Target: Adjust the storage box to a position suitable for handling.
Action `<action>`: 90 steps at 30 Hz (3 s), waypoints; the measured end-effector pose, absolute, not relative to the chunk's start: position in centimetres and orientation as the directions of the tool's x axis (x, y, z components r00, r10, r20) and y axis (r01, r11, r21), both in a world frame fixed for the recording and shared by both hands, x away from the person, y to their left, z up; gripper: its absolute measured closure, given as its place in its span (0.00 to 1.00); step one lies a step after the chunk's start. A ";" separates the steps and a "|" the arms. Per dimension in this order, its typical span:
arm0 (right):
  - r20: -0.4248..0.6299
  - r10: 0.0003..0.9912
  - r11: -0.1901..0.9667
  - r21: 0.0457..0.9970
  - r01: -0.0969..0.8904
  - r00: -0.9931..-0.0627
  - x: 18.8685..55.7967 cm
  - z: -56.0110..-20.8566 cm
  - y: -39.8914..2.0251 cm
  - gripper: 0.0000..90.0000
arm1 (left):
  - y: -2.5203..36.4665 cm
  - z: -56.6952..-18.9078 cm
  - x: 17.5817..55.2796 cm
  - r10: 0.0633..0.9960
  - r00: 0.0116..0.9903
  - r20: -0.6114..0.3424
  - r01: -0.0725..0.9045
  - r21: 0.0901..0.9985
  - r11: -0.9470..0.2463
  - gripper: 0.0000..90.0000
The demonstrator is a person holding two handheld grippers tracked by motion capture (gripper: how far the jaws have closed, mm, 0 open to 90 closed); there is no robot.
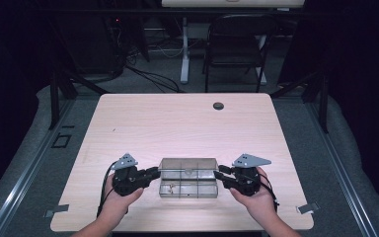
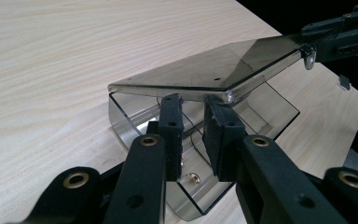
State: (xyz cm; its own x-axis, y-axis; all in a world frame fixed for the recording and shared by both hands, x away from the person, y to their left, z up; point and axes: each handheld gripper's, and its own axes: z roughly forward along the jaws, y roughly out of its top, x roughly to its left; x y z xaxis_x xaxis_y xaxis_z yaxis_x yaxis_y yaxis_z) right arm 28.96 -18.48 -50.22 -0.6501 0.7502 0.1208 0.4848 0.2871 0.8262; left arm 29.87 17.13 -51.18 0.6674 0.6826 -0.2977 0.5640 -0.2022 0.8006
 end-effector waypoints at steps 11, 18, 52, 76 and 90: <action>0.131 0.750 0.280 0.825 0.490 -0.648 28.2 -51.2 -18.6 0.76 | 17.1 -52.2 29.4 0.685 0.662 -0.305 0.573 0.795 -0.200 0.86; 0.128 0.747 0.290 0.820 0.493 -0.652 27.8 -51.7 -18.6 0.75 | 17.1 -52.8 29.1 0.682 0.667 -0.299 0.570 0.795 -0.208 0.86; 0.153 0.739 0.285 0.811 0.511 -0.656 26.1 -54.1 -18.1 0.77 | 16.8 -54.9 27.7 0.679 0.666 -0.310 0.597 0.767 -0.235 0.86; 0.135 0.737 0.310 0.803 0.509 -0.662 25.8 -55.0 -18.1 0.76 | 16.6 -55.2 26.7 0.679 0.690 -0.252 0.573 0.763 -0.300 0.85; 0.128 0.738 0.331 0.787 0.521 -0.663 25.6 -55.4 -18.0 0.72 | 16.4 -55.7 26.7 0.683 0.683 -0.260 0.591 0.746 -0.307 0.79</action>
State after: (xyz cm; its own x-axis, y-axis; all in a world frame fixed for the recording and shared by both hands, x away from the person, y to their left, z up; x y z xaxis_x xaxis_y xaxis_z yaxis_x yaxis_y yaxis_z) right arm 25.62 -17.99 -55.41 -0.6627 0.7378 0.1283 0.5209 0.3310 0.7868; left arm 26.74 16.41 -55.67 0.6828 0.6826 -0.2604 0.5913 -0.3071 0.7457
